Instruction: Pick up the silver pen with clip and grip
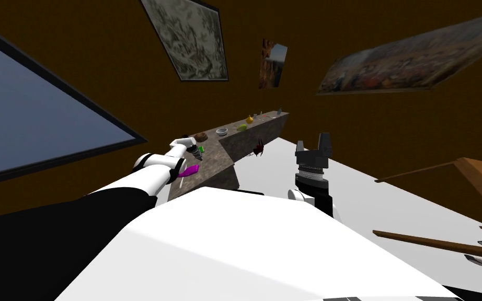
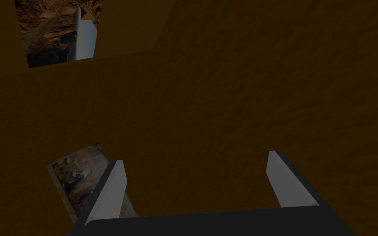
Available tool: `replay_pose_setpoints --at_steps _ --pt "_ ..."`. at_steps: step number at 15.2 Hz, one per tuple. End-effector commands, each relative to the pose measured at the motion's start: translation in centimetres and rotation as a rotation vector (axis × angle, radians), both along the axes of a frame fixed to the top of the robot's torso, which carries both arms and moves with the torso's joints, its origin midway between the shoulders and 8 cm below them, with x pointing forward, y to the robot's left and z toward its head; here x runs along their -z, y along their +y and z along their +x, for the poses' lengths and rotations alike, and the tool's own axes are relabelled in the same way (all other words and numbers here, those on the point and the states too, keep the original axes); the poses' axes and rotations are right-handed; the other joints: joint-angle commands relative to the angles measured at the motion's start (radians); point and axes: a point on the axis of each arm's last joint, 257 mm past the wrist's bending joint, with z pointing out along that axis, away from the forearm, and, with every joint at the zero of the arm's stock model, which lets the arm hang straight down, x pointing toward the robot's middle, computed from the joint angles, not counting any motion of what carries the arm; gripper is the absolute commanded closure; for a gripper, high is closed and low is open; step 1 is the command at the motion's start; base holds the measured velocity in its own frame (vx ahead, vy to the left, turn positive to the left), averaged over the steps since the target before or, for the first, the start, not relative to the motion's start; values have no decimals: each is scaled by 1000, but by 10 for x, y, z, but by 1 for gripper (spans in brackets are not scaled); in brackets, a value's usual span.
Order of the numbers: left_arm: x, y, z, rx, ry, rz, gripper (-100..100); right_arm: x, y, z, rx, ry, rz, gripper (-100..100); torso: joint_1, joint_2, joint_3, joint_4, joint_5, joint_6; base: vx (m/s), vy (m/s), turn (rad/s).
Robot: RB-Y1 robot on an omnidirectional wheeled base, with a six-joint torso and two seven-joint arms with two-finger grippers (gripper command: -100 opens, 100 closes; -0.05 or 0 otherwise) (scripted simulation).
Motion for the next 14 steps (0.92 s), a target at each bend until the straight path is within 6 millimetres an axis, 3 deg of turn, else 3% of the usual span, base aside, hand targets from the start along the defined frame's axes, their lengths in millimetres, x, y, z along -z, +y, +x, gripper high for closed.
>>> replay_pose_setpoints --at_steps 1,8,9,11,12,13,14 --pt "1 5 -4 -18 3 -3 -100 0 0 0 0 0 0 0 0 0 0 0 0 0 -28 33 -99" --pt "8 23 -26 -120 20 -26 -100 0 0 0 0 0 0 0 2 1 0 0 0 0 -59 69 -207" --pt "6 20 -21 -101 18 -22 -100 0 0 0 0 0 0 0 2 1 1 0 0 0 -43 47 -118" --pt "19 23 -26 -113 13 -12 -100 0 0 0 0 0 0 0 -1 -1 -1 0 0 0 -11 13 -42" --pt "14 22 -25 -109 18 -17 -100 0 0 0 0 0 0 0 -2 -2 -1 -1 0 0 -4 5 -12" --pt "6 21 -22 -104 18 -22 100 0 0 0 0 0 0 0 -2 -3 -2 -1 0 0 1 -3 31" --pt "11 22 -23 -105 13 -15 100 0 0 0 0 0 0 0 -3 -3 -2 -1 -1 -1 3 -4 22"
